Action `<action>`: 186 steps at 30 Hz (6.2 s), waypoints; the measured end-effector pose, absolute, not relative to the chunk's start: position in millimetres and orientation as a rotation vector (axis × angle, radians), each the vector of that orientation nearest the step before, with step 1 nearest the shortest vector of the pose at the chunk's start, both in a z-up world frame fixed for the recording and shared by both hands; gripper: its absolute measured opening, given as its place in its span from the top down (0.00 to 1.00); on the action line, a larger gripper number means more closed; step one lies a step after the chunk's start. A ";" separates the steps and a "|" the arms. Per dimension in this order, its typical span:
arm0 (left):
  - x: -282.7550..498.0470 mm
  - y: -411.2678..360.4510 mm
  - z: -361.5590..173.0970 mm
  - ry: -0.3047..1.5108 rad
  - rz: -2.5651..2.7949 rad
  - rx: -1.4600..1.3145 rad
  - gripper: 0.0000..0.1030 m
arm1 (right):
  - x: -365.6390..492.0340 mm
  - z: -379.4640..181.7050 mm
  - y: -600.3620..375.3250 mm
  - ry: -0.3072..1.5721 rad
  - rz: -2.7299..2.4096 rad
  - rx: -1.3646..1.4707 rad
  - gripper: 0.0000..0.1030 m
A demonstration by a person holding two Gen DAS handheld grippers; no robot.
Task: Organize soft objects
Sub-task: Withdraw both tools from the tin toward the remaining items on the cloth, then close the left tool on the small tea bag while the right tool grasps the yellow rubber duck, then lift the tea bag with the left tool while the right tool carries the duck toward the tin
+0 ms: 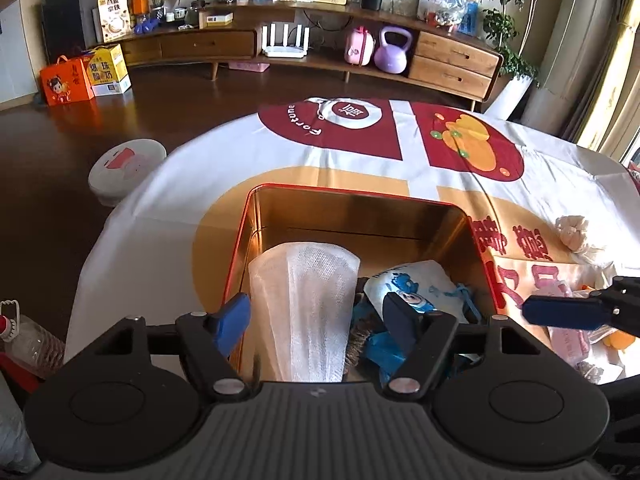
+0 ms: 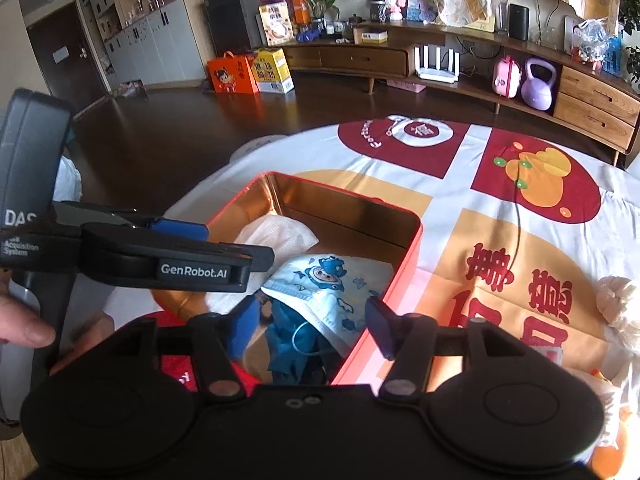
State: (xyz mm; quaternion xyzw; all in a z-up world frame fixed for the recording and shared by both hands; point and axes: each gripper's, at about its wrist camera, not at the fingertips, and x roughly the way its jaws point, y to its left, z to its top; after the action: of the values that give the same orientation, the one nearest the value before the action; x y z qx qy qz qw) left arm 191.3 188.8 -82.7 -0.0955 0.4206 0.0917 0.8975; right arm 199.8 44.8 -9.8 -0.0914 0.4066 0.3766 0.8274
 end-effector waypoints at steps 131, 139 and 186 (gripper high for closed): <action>185.9 -86.8 -129.4 0.864 -0.198 0.000 0.81 | 219.1 -45.4 -206.6 0.812 0.465 -0.108 0.89; 180.4 -73.3 -112.0 0.845 -0.187 -0.041 0.81 | 212.0 -17.9 -222.2 0.791 0.471 0.003 0.89; 154.2 120.8 -28.0 0.759 0.084 -0.169 0.81 | 203.8 48.0 -31.0 0.701 0.782 -0.012 0.90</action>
State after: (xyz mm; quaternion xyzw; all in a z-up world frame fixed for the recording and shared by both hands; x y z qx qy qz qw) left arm 154.2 120.8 -28.0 -0.0826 0.3697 0.0410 0.9245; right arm 203.8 -31.0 48.0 -0.0056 0.3346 0.3735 0.8652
